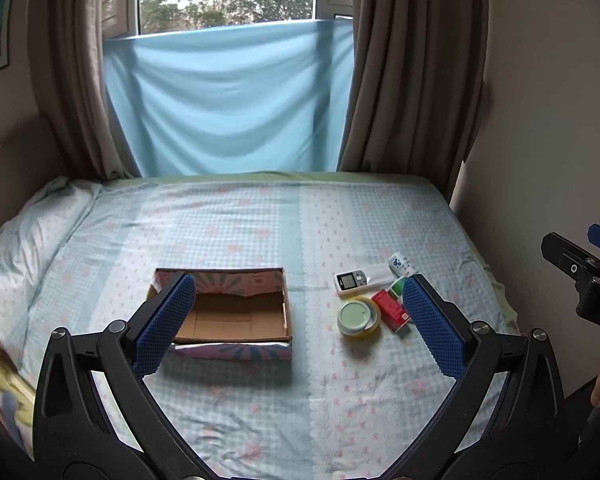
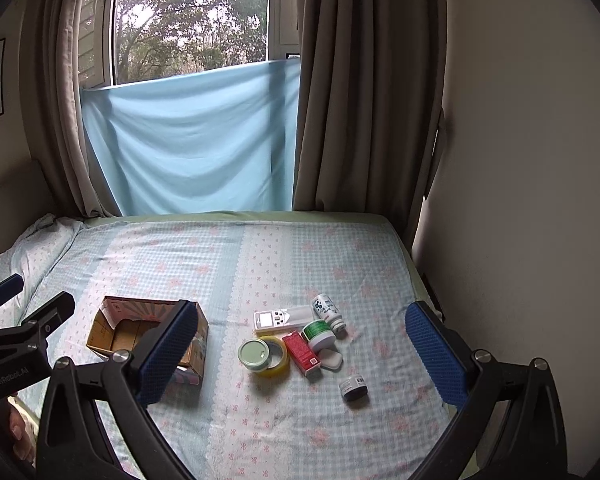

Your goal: Organize rigid objects

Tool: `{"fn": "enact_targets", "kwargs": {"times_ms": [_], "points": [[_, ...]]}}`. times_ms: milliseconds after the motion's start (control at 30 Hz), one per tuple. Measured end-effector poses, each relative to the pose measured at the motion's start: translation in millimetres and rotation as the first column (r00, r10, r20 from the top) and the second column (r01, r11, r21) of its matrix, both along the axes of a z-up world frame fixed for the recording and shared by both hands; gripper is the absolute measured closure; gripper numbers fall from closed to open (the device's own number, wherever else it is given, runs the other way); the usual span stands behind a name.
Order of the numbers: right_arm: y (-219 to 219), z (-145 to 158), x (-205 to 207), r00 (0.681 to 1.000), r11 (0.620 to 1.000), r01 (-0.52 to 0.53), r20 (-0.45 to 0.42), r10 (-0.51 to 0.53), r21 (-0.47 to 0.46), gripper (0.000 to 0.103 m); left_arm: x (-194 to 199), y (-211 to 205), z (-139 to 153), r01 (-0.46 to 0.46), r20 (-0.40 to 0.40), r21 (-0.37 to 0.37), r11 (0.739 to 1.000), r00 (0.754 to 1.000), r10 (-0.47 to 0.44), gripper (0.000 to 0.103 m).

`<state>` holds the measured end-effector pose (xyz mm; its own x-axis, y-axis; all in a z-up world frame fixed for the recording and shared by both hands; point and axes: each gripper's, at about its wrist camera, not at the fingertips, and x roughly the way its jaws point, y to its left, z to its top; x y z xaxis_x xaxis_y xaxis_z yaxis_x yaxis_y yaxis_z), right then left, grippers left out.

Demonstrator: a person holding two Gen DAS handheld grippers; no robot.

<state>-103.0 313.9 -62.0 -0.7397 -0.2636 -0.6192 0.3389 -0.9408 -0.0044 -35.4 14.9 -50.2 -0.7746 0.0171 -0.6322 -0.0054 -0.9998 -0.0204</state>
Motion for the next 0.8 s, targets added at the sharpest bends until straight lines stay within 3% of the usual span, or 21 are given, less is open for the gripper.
{"fn": "enact_targets", "kwargs": {"times_ms": [167,367,600,800], "points": [[12.6,-26.9,-31.2,0.998,1.000,0.011,0.063,-0.012,0.028,0.000,-23.6,23.7,-39.5,0.038,0.097,0.014,0.999,0.994,-0.040,0.000],[24.3,-76.8,-81.9,0.989,0.999,-0.008,0.147,0.000,0.053,0.000,-61.3,51.0,-107.7,0.051,0.214,0.035,0.998,0.975,-0.057,0.000],[28.2,-162.6,-152.4,0.965,0.994,-0.072,0.256,0.049,0.082,0.000,-110.2,80.6,-197.5,0.049,0.289,0.051,0.998,0.955,-0.062,0.000],[19.6,-247.8,-204.1,0.918,0.985,-0.155,0.381,0.113,0.080,0.000,-148.2,105.1,-275.1,0.054,0.349,0.054,0.997,0.935,-0.070,0.000]]}}
